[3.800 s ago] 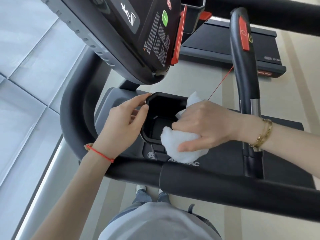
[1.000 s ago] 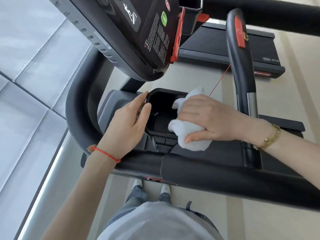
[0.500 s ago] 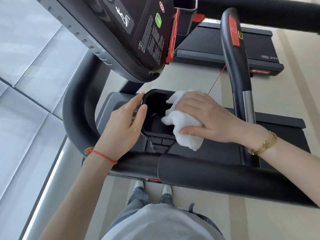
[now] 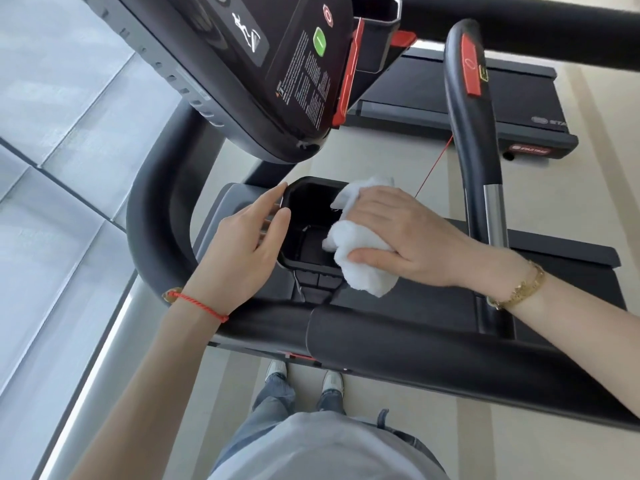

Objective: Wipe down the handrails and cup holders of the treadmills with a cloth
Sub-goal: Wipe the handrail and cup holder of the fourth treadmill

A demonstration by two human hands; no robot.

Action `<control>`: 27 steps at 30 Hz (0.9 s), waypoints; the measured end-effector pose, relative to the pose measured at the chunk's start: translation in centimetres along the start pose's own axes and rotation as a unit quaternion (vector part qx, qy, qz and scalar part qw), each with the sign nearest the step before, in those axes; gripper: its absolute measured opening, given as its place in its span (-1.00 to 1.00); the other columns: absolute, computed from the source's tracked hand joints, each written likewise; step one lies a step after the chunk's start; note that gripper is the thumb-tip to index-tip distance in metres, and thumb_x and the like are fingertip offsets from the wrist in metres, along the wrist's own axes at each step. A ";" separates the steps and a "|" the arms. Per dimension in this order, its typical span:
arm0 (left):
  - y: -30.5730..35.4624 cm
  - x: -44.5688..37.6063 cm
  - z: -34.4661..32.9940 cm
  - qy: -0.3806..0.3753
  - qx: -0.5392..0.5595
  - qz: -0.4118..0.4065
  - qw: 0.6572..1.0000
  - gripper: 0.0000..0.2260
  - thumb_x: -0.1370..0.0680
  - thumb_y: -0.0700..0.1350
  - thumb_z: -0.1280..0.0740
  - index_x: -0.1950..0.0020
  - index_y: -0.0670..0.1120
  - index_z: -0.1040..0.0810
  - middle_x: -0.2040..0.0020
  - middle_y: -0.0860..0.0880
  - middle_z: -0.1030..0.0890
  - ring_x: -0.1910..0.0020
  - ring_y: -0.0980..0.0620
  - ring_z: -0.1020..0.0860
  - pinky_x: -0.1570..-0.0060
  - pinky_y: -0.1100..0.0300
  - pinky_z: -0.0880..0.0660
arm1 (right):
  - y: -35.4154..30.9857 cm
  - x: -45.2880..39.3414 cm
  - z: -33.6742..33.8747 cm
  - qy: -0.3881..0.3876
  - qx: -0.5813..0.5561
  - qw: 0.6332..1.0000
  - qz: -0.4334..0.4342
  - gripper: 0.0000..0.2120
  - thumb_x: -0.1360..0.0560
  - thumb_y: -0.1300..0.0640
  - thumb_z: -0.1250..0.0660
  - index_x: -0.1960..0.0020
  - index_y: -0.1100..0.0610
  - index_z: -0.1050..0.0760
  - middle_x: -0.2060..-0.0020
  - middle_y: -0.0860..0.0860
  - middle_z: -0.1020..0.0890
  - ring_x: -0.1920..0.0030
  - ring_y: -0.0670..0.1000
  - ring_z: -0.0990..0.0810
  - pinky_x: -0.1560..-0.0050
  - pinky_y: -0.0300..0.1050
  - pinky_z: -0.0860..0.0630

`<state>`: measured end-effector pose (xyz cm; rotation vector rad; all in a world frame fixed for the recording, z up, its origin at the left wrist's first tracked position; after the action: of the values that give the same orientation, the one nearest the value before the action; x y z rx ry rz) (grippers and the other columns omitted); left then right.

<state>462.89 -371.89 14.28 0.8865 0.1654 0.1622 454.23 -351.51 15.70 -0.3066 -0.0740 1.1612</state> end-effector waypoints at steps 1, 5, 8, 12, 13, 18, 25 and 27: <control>0.1 0.0 0.0 0.000 0.001 0.001 1.000 -0.63 -0.66 -0.06 -0.16 -0.49 0.02 -0.38 0.24 0.16 -0.49 0.39 0.24 -0.45 0.25 0.52 -0.32 | -0.7 0.4 -0.4 0.009 0.000 1.000 -0.007 -0.53 -0.59 -0.19 -0.13 -0.12 0.18 -0.55 -0.03 0.03 -0.58 -0.11 0.05 -0.48 -0.33 -0.05 -0.30; 0.3 -0.2 0.0 0.009 0.004 0.004 1.000 -0.65 -0.66 -0.09 -0.18 -0.46 -0.01 -0.42 0.14 0.24 -0.52 0.32 0.40 -0.48 0.20 0.59 -0.31 | -3.4 1.6 -1.4 0.027 0.021 0.999 -0.023 -0.53 -0.59 -0.17 -0.10 -0.04 0.22 -0.54 0.08 0.05 -0.60 0.00 0.08 -0.50 -0.23 -0.07 -0.34; 0.4 -0.1 -0.1 0.012 0.010 0.004 1.000 -0.64 -0.65 -0.07 -0.18 -0.46 -0.01 -0.42 0.03 0.15 -0.59 0.22 0.42 -0.52 0.16 0.60 -0.33 | -4.0 0.8 -1.1 0.011 0.044 0.997 -0.055 -0.51 -0.60 -0.18 -0.01 0.17 0.18 -0.48 0.28 0.02 -0.55 0.17 0.08 -0.50 -0.12 -0.10 -0.33; 0.3 0.1 -0.1 0.009 0.002 0.000 1.000 -0.63 -0.65 -0.07 -0.19 -0.46 0.00 -0.41 -0.01 0.12 -0.61 0.16 0.45 -0.52 0.14 0.62 -0.33 | -5.2 -1.2 -1.6 -0.010 0.034 0.996 -0.086 -0.55 -0.63 -0.19 -0.01 0.27 0.09 -0.28 0.41 -0.10 -0.35 0.33 0.03 -0.35 0.08 -0.06 -0.30; 0.3 0.1 -0.1 0.007 0.003 0.000 1.000 -0.64 -0.65 -0.07 -0.18 -0.46 -0.01 -0.41 0.03 0.13 -0.61 0.17 0.44 -0.52 0.15 0.60 -0.33 | -5.6 -1.7 -1.9 -0.010 0.023 0.995 -0.091 -0.56 -0.62 -0.20 -0.01 0.27 0.08 -0.28 0.41 -0.11 -0.34 0.33 0.02 -0.35 0.14 -0.06 -0.28; -0.2 0.0 0.3 0.001 0.022 -0.005 1.000 -0.65 -0.67 -0.04 -0.12 -0.46 0.03 -0.42 0.00 -0.09 -0.66 0.06 0.06 -0.58 0.01 0.40 -0.43 | -6.2 -3.0 -2.6 0.010 -0.008 0.995 -0.096 -0.55 -0.60 -0.25 -0.01 0.25 0.07 -0.33 0.36 -0.10 -0.45 0.33 -0.01 -0.39 0.26 -0.11 -0.12; -0.8 -0.1 0.1 -0.004 0.016 -0.012 1.000 -0.65 -0.66 -0.06 -0.15 -0.45 0.00 -0.42 0.51 0.18 -0.41 0.43 0.19 -0.40 0.30 0.49 -0.35 | -3.3 1.3 -0.9 0.012 -0.015 1.000 0.009 -0.58 -0.54 -0.21 -0.21 0.01 0.16 -0.54 0.22 0.00 -0.55 0.16 0.05 -0.48 -0.07 -0.19 -0.31; -1.0 -0.1 0.0 -0.009 0.022 -0.012 1.000 -0.65 -0.66 -0.07 -0.16 -0.45 -0.01 -0.42 0.47 0.24 -0.46 0.44 0.22 -0.41 0.30 0.50 -0.35 | -2.1 1.3 -0.8 0.007 0.004 0.999 0.044 -0.60 -0.54 -0.19 -0.28 -0.01 0.16 -0.55 0.19 0.01 -0.55 0.12 0.08 -0.50 -0.16 -0.27 -0.25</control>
<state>462.83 -372.53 13.55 0.9285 0.1635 0.1281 456.76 -351.23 15.42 -0.3142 -0.0437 1.2452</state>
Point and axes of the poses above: each hand's wrist, its own x-axis away from the middle knuckle, its own z-axis out of the back of the hand, y = z × x, the point moved 2 cm from there along -x, towards the middle knuckle
